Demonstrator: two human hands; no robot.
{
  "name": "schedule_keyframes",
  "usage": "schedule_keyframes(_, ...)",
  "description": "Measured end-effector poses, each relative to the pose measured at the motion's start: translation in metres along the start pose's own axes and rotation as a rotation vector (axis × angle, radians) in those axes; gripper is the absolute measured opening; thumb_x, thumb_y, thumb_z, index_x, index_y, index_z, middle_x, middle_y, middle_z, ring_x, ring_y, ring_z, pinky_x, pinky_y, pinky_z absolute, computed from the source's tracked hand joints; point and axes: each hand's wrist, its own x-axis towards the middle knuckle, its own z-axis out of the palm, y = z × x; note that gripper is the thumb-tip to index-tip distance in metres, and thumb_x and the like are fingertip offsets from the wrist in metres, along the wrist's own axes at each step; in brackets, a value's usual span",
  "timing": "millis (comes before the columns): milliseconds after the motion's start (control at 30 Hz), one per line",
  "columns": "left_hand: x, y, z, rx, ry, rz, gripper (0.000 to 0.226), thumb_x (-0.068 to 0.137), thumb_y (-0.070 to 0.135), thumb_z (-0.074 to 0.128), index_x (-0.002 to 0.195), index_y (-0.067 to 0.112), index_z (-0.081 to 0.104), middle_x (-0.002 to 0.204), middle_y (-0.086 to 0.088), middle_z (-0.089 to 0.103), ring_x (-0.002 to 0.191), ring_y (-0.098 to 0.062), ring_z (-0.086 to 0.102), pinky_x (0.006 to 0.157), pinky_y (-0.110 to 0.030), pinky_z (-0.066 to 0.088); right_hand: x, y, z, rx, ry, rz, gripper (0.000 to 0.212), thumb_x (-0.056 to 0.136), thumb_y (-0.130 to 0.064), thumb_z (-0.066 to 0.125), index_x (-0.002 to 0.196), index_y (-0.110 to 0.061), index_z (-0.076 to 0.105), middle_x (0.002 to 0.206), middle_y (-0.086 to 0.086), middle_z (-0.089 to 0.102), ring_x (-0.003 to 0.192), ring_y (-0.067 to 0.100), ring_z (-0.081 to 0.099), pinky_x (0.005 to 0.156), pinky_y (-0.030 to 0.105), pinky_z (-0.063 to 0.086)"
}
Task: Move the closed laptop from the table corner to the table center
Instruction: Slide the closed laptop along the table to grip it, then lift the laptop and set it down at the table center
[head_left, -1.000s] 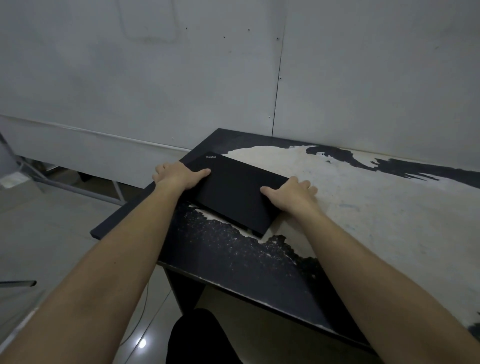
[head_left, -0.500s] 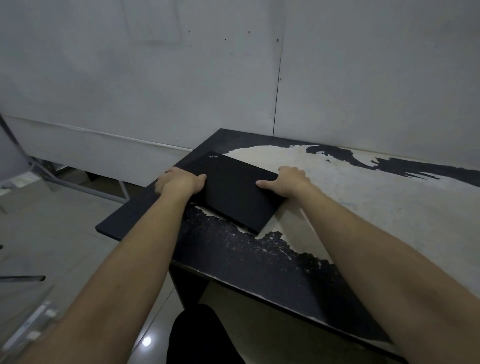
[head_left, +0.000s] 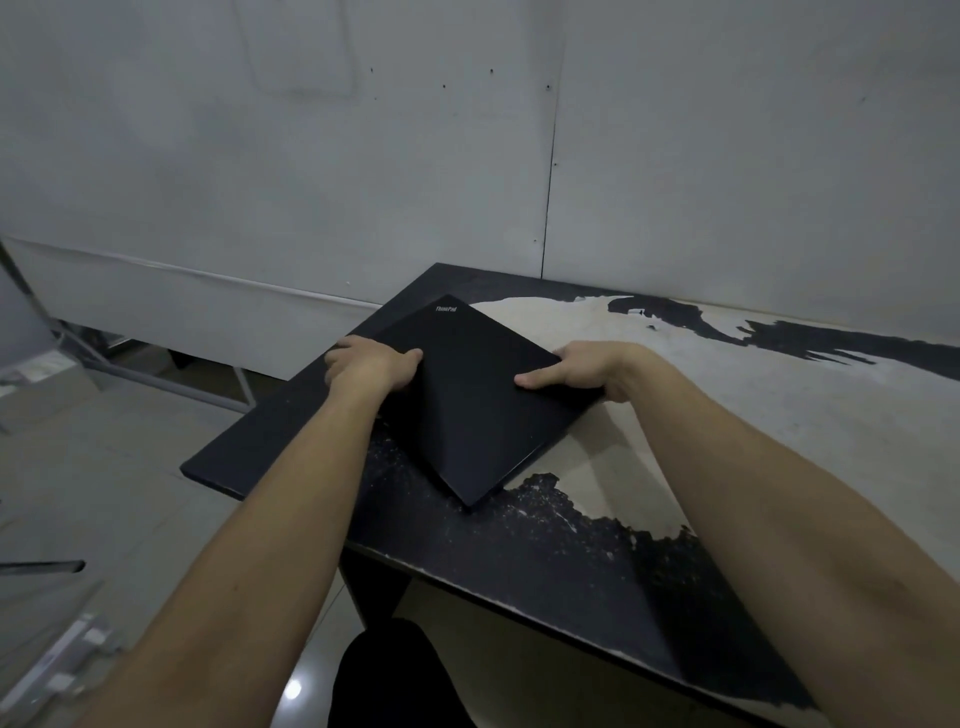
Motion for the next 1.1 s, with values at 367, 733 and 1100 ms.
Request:
schedule_keyframes(367, 0.002, 0.003, 0.002, -0.208, -0.012, 0.107, 0.088, 0.09, 0.047, 0.067, 0.147, -0.007, 0.029, 0.149, -0.026, 0.039, 0.128, -0.043, 0.047, 0.101, -0.05, 0.045, -0.01, 0.023, 0.018, 0.39, 0.064, 0.012, 0.044, 0.086, -0.037, 0.079, 0.113, -0.004, 0.073, 0.1, 0.008, 0.081, 0.093, 0.023, 0.077, 0.081, 0.031, 0.058)
schedule_keyframes(733, -0.007, 0.031, 0.011, -0.662, -0.154, 0.248, 0.019, 0.087, 0.026, 0.072, 0.094, 0.015, 0.058, 0.11, -0.003, 0.063, 0.084, -0.02, 0.062, 0.073, -0.038, 0.059, -0.036, 0.028, 0.005, 0.619, 0.264, -0.09, 0.026, 0.093, -0.027, 0.073, 0.112, -0.009, 0.071, 0.099, 0.005, 0.08, 0.082, 0.018, 0.077, 0.064, 0.025, 0.058)
schedule_keyframes(1100, -0.041, 0.051, 0.014, -0.92, -0.448, 0.331, 0.013, 0.094, 0.019, 0.069, 0.089, 0.027, 0.06, 0.086, 0.006, 0.073, 0.07, -0.01, 0.073, 0.05, -0.022, 0.054, -0.057, 0.021, 0.004, 0.847, 0.51, -0.127, 0.032, 0.096, -0.025, 0.07, 0.124, -0.008, 0.067, 0.118, 0.009, 0.073, 0.1, 0.025, 0.07, 0.086, 0.038, 0.058)
